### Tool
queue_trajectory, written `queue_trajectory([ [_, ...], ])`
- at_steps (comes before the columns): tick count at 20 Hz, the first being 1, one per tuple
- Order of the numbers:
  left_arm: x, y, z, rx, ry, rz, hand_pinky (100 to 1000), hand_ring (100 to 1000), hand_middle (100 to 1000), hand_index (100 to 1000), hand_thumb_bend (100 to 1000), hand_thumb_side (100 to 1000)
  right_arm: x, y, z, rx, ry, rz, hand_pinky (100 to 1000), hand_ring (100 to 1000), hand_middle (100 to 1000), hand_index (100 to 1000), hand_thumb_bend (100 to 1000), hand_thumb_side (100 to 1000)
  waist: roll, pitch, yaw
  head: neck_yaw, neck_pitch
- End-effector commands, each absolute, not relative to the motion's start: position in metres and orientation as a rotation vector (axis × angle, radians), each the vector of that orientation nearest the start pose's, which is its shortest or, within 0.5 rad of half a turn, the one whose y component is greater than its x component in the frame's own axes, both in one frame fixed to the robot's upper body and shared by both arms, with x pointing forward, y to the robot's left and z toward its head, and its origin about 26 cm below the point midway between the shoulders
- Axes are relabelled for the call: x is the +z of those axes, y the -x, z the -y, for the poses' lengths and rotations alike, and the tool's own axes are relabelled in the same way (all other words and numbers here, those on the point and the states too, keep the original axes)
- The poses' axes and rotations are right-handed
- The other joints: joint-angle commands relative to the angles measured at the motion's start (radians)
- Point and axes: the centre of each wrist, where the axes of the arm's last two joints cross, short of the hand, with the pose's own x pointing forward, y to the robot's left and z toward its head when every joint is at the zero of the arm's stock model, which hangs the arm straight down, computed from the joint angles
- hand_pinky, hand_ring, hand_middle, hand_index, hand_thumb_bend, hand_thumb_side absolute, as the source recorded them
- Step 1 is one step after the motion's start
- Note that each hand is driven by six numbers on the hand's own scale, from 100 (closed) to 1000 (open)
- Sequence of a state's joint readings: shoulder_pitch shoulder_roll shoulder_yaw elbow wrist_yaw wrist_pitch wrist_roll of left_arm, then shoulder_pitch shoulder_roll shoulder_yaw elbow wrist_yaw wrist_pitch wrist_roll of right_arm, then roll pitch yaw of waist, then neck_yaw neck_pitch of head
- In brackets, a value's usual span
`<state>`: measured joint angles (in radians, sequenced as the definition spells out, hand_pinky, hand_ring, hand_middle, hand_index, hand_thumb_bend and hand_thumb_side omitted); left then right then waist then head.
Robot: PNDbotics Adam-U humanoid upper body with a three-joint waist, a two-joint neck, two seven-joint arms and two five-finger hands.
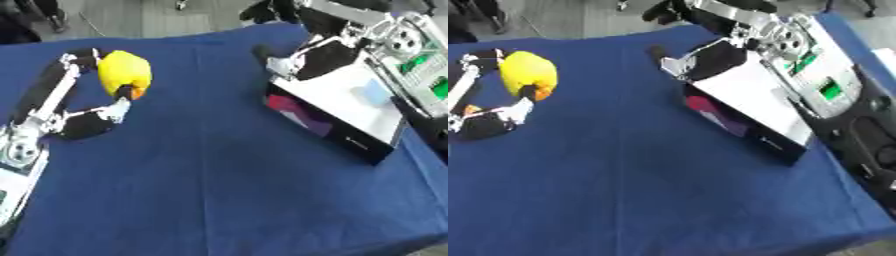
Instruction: Pick up the objects with one hand, pass them to the other hand, and then place them into the box on the other side of the table.
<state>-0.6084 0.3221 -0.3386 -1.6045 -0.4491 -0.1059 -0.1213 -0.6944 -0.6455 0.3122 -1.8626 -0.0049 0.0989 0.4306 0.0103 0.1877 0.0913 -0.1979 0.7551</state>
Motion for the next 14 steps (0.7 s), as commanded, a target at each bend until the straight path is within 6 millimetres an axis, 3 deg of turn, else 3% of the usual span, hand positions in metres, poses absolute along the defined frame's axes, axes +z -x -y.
queue_trajectory([
  [1, 0.187, -0.370, -0.158, -1.173, -0.319, 2.192, 812, 680, 648, 620, 100, 404, 0.285, -0.334, 0.208, 1.437, 0.079, 1.986, 930, 920, 1000, 1000, 100, 160, -0.012, -0.036, 0.004, -0.004, 0.006],
  [9, 0.196, -0.366, -0.141, -1.202, -0.286, 2.265, 810, 682, 648, 621, 100, 416, 0.282, -0.337, 0.191, 1.493, 0.029, 1.947, 927, 918, 1000, 1000, 100, 201, -0.011, -0.031, 0.020, -0.042, 0.009],
  [14, 0.197, -0.365, -0.133, -1.228, -0.286, 2.291, 808, 683, 647, 621, 100, 384, 0.281, -0.338, 0.185, 1.504, 0.001, 1.925, 923, 916, 1000, 1000, 100, 288, -0.013, -0.028, 0.027, -0.073, 0.014],
])
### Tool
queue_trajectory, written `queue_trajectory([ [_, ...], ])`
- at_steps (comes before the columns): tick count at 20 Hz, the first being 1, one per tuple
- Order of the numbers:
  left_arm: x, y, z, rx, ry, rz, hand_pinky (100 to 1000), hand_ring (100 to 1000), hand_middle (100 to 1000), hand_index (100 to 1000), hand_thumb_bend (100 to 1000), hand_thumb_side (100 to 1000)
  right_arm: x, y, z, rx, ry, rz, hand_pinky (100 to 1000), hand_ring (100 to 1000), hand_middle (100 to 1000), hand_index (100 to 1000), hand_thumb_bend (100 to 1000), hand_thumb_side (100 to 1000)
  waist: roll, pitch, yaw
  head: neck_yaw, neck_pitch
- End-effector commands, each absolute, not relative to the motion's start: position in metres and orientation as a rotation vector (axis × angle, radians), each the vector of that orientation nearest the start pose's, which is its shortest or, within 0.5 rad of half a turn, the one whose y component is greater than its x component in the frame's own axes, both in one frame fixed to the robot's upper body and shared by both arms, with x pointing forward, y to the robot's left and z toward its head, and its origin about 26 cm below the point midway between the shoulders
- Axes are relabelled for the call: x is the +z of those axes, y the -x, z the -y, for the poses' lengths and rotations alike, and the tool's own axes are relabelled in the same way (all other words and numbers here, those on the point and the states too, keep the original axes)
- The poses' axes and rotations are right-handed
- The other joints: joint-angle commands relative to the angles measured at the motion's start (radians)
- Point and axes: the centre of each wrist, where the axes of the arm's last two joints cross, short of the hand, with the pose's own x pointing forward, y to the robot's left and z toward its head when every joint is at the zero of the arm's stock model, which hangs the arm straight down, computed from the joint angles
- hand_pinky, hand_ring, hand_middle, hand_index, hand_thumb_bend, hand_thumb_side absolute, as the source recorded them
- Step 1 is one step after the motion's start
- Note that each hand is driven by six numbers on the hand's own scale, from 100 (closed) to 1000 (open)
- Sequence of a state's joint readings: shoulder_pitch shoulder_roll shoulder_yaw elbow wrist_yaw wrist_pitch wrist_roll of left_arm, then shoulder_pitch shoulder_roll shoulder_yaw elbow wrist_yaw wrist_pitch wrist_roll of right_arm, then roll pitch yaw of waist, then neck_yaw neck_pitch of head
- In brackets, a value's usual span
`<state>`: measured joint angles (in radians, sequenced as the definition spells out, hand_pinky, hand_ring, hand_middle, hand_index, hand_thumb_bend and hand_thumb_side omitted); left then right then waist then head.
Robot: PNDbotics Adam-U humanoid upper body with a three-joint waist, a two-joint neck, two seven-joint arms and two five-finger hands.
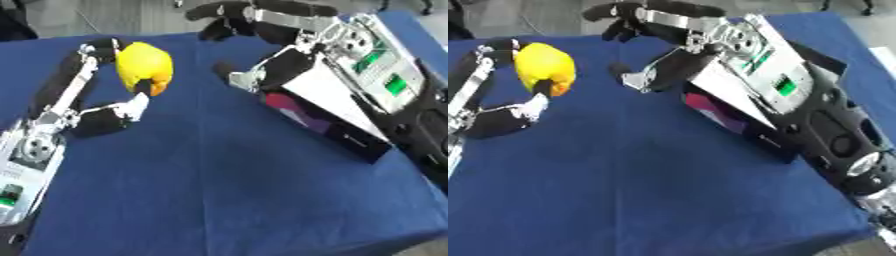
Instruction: Pick up the objects with one hand, pass them to the other hand, and then place them into the box on the other side of the table.
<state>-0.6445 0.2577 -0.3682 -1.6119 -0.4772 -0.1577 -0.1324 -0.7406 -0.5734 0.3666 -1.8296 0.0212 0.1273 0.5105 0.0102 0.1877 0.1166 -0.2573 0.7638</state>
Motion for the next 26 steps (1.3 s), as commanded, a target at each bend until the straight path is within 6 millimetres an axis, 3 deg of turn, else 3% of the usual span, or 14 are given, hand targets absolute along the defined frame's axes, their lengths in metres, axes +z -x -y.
queue_trajectory([
  [1, 0.197, -0.365, -0.131, -1.232, -0.288, 2.296, 808, 683, 647, 621, 100, 379, 0.281, -0.338, 0.184, 1.508, -0.006, 1.919, 921, 913, 1000, 1000, 100, 309, -0.013, -0.027, 0.003, -0.017, 0.005],
  [17, 0.198, -0.362, -0.116, -1.276, -0.304, 2.373, 801, 685, 646, 619, 100, 295, 0.277, -0.343, 0.174, 1.542, 0.025, 1.860, 922, 913, 1000, 1000, 100, 423, -0.014, -0.018, 0.017, -0.029, -0.005],
  [26, 0.196, -0.363, -0.112, -1.284, -0.316, 2.368, 800, 686, 646, 619, 100, 270, 0.275, -0.338, 0.175, 1.598, -0.033, 1.832, 923, 914, 1000, 1000, 100, 415, -0.016, -0.014, 0.017, -0.028, -0.001],
])
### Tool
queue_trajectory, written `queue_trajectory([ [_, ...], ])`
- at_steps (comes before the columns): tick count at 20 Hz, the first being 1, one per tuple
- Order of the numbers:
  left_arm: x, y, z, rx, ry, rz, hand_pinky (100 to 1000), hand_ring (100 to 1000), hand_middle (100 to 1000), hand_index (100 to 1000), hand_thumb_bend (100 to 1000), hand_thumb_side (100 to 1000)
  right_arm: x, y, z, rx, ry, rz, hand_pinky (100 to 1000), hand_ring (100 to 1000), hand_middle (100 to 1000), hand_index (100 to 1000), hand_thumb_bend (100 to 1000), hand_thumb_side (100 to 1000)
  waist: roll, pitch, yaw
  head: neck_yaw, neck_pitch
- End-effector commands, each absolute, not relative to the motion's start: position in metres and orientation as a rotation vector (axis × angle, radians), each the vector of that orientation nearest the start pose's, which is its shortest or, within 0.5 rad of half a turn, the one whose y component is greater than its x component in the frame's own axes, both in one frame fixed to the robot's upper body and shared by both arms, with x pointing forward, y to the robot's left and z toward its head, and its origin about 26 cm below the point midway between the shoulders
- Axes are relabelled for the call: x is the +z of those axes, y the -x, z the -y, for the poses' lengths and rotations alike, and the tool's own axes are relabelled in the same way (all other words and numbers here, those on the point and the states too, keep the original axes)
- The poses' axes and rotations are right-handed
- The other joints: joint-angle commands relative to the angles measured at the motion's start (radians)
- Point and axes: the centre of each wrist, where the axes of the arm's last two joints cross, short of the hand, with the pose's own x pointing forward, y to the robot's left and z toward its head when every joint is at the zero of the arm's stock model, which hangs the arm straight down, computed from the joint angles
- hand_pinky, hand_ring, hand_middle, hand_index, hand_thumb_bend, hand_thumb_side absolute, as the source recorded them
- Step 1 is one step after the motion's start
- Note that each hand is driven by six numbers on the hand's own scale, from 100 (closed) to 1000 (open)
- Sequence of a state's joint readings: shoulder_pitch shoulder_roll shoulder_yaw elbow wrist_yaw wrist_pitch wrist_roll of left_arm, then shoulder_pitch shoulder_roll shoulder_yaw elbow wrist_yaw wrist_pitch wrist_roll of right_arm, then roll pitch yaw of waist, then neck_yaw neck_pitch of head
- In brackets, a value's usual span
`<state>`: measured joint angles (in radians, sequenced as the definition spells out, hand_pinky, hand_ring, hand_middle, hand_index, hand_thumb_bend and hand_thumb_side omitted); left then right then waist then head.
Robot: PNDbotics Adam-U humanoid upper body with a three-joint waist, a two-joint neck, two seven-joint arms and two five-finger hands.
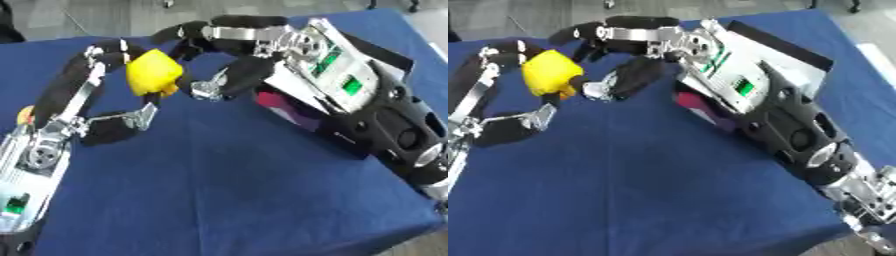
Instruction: Pick up the objects with one hand, pass them to the other hand, and then place them into the box on the other side of the table.
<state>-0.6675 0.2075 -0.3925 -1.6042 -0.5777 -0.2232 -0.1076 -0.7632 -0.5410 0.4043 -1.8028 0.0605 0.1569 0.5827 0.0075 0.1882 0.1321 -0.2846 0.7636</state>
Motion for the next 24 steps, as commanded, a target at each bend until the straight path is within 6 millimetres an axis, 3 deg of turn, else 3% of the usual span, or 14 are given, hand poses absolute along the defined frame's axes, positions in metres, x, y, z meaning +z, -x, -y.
queue_trajectory([
  [1, 0.195, -0.364, -0.112, 1.693, 0.419, -3.117, 800, 686, 646, 619, 100, 270, 0.275, -0.337, 0.175, 1.604, -0.040, 1.828, 923, 914, 1000, 1000, 100, 412, -0.013, -0.015, 0.002, 0.000, 0.000],
  [10, 0.196, -0.362, -0.104, 1.660, 0.377, -3.139, 799, 682, 642, 622, 100, 308, 0.273, -0.337, 0.175, 1.630, -0.033, 1.794, 919, 908, 1000, 996, 100, 398, -0.012, -0.008, 0.008, -0.003, 0.002],
  [14, 0.197, -0.359, -0.099, 1.645, 0.323, -3.148, 799, 680, 641, 630, 100, 312, 0.271, -0.339, 0.174, 1.591, -0.015, 1.795, 916, 900, 999, 945, 100, 390, -0.012, -0.006, 0.010, -0.006, 0.003],
  [19, 0.197, -0.356, -0.095, 1.624, 0.268, -3.165, 795, 670, 632, 637, 100, 286, 0.270, -0.339, 0.174, 1.517, 0.016, 1.818, 908, 850, 896, 846, 100, 311, -0.012, -0.005, 0.012, -0.010, 0.003],
  [24, 0.196, -0.356, -0.094, 1.623, 0.240, -3.171, 794, 668, 631, 641, 100, 279, 0.269, -0.340, 0.172, 1.446, 0.025, 1.838, 895, 777, 786, 741, 100, 297, -0.013, -0.004, 0.013, -0.014, 0.005],
])
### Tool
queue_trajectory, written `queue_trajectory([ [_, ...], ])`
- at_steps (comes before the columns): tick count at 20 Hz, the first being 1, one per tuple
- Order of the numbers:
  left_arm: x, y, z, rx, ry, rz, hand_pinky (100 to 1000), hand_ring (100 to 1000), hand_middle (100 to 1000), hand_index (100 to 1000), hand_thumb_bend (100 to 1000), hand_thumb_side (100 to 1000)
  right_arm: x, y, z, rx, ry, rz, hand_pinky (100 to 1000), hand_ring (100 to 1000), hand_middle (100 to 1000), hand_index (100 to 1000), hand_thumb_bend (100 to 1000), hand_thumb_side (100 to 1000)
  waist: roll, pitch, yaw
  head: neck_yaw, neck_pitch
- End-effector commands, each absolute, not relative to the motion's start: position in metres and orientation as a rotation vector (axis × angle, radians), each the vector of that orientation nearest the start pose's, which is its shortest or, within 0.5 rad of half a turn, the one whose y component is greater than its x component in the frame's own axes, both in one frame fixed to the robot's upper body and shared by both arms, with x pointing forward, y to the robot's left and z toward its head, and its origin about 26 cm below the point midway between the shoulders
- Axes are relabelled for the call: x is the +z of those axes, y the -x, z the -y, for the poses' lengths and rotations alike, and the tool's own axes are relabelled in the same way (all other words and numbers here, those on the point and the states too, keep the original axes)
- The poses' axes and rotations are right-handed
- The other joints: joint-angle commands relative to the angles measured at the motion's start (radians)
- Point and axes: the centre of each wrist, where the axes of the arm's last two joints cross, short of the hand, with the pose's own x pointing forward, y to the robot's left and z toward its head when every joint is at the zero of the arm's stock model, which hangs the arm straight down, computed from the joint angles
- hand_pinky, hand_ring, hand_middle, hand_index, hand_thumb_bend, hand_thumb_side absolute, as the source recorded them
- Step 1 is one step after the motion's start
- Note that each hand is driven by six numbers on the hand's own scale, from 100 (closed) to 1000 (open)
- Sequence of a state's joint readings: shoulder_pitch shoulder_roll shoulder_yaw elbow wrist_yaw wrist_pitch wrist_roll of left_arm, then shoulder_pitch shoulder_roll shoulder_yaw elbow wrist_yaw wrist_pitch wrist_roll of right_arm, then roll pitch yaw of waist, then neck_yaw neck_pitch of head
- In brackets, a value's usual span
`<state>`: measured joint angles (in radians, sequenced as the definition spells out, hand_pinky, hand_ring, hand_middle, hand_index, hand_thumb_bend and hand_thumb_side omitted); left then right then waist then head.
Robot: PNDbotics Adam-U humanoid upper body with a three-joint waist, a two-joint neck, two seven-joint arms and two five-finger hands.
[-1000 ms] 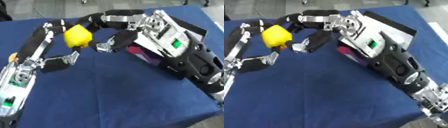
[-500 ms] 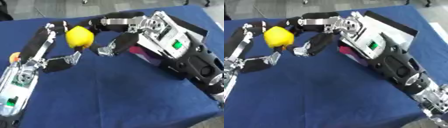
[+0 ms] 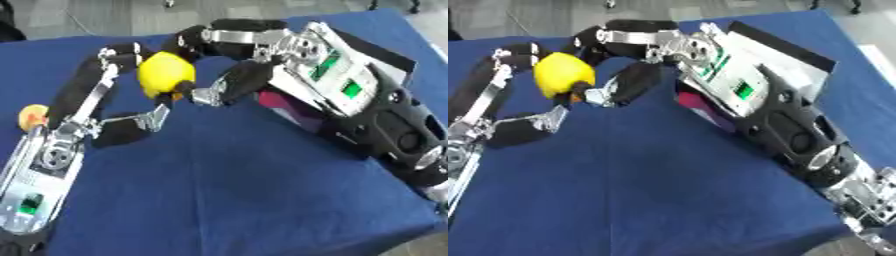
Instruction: Pick up the objects with one hand, pass them to the other hand, and then place them into the box on the other side of the table.
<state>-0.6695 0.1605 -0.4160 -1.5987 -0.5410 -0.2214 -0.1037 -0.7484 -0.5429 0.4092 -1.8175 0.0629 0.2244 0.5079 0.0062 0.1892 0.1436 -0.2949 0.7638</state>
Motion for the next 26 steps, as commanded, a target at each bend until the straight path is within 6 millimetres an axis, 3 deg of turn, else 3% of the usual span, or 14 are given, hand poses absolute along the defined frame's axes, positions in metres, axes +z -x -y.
queue_trajectory([
  [1, 0.195, -0.356, -0.093, 1.625, 0.238, -3.172, 794, 667, 630, 642, 100, 278, 0.269, -0.339, 0.172, 1.434, 0.020, 1.844, 892, 766, 768, 723, 100, 276, -0.011, -0.005, 0.001, -0.004, 0.006],
  [4, 0.193, -0.358, -0.092, 1.627, 0.230, -3.188, 792, 663, 628, 643, 100, 272, 0.268, -0.338, 0.171, 1.410, 0.007, 1.863, 878, 731, 710, 671, 100, 162, -0.012, -0.005, 0.001, -0.004, 0.006],
  [7, 0.192, -0.359, -0.092, 1.606, 0.226, -3.214, 788, 657, 622, 643, 100, 274, 0.267, -0.338, 0.171, 1.405, 0.006, 1.871, 867, 705, 656, 641, 100, 111, -0.012, -0.005, 0.000, -0.005, 0.006],
  [16, 0.189, -0.361, -0.093, 1.523, 0.291, -3.300, 786, 655, 627, 686, 100, 220, 0.266, -0.338, 0.173, 1.416, -0.001, 1.865, 859, 689, 600, 604, 100, 100, -0.012, -0.005, -0.003, -0.002, 0.006],
  [20, 0.188, -0.362, -0.094, 1.470, 0.375, -3.357, 789, 663, 645, 736, 100, 272, 0.268, -0.337, 0.174, 1.406, -0.006, 1.866, 855, 679, 586, 589, 100, 100, -0.011, -0.006, -0.006, 0.000, 0.006],
  [22, 0.187, -0.363, -0.094, 1.459, 0.422, -3.375, 796, 683, 672, 772, 100, 345, 0.268, -0.337, 0.175, 1.396, -0.005, 1.867, 853, 674, 583, 585, 100, 100, -0.010, -0.007, -0.008, 0.001, 0.006],
  [26, 0.185, -0.362, -0.095, 1.468, 0.466, -3.373, 811, 720, 712, 813, 309, 492, 0.271, -0.336, 0.178, 1.370, 0.008, 1.875, 851, 667, 577, 579, 100, 100, -0.008, -0.009, -0.011, 0.001, 0.006],
])
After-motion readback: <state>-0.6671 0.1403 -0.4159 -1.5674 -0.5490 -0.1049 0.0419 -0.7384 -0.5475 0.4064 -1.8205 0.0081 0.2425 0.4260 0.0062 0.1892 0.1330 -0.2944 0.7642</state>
